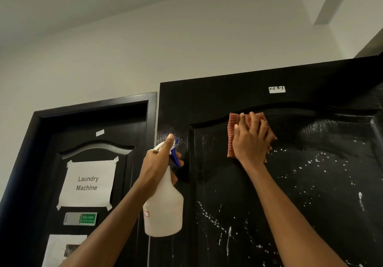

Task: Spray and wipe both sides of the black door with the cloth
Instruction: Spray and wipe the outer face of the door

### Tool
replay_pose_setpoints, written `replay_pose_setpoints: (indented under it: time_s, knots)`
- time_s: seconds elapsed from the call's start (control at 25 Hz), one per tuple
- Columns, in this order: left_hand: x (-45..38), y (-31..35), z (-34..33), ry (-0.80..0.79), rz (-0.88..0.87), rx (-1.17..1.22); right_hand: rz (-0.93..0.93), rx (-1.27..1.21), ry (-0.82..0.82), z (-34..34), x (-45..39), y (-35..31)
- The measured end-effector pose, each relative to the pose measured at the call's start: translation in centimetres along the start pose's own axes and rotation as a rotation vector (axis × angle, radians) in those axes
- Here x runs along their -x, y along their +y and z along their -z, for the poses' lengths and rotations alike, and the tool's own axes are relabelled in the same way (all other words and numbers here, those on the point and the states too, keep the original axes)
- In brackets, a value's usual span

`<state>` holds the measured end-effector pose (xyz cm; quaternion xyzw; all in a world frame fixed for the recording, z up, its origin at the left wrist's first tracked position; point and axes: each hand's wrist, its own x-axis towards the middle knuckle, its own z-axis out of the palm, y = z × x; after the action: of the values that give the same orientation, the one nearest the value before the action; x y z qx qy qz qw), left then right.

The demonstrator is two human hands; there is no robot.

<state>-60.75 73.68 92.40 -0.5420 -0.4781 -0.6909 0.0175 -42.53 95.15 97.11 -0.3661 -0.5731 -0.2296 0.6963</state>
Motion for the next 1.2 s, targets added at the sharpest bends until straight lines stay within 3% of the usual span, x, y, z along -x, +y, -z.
replay_pose_setpoints:
  time_s: [0.16,0.36,0.64,0.96,1.08,1.2]
  knots:
    - [-0.7,0.3,-0.3,-0.004,-0.005,0.027,-0.111,-0.042,0.044,-0.3,0.4,-0.3]
    - [-1.3,1.6,-1.0,-0.105,-0.033,0.072,0.020,0.002,-0.058,-1.0,2.5,1.2]
    - [-3.0,3.1,-3.2,-0.272,-0.047,0.101,-0.011,0.016,-0.057,-0.2,7.2,1.9]
    - [-3.1,3.2,-4.6,-0.264,0.032,0.097,0.002,0.061,-0.105,-0.3,8.0,1.4]
    - [-3.1,2.6,-4.2,-0.242,0.035,0.073,0.082,0.041,-0.185,-0.2,6.6,0.6]
    - [-3.3,1.7,-3.6,-0.229,0.031,0.077,0.369,0.073,-0.269,-0.3,4.2,-0.7]
